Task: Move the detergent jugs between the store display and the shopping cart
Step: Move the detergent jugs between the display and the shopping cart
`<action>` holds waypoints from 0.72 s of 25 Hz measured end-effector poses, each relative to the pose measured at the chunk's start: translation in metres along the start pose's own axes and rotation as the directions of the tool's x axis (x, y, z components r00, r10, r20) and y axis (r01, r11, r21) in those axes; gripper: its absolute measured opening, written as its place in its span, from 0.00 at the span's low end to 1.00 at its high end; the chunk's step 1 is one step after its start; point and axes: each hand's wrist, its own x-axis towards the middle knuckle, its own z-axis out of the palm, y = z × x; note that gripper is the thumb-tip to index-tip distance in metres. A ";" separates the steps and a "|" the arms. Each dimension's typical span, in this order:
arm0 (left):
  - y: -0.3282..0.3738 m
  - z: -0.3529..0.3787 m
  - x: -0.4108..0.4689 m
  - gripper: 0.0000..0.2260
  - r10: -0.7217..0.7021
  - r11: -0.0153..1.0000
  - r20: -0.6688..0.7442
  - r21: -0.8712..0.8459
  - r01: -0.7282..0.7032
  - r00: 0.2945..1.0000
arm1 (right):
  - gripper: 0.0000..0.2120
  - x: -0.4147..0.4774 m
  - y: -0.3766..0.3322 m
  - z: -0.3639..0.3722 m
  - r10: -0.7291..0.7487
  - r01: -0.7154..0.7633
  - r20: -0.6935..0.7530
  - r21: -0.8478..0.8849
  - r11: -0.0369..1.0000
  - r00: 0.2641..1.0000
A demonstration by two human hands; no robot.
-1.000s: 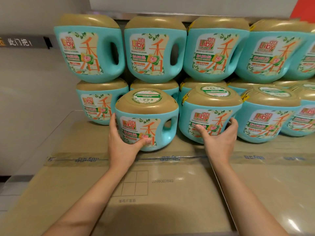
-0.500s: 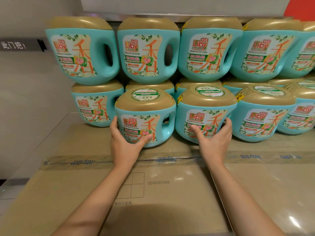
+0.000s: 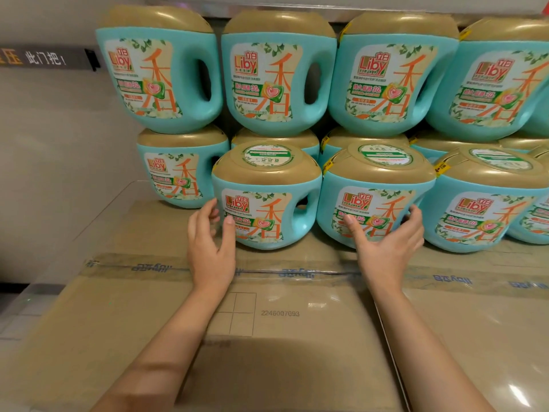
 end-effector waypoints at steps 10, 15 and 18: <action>0.065 -0.026 -0.081 0.09 0.165 0.901 0.557 -0.420 0.104 0.814 | 0.05 -0.132 -0.008 -0.158 0.216 -0.183 -0.120 0.238 0.954 0.969; 0.100 -0.032 -0.172 0.08 0.334 0.872 0.765 -0.473 0.129 0.550 | 0.08 -0.250 0.006 -0.281 0.464 -0.430 -0.282 0.178 0.885 0.840; 0.112 -0.032 -0.247 0.08 0.372 0.879 0.881 -0.436 0.193 0.293 | 0.07 -0.312 0.017 -0.335 0.608 -0.573 -0.374 0.214 0.791 0.700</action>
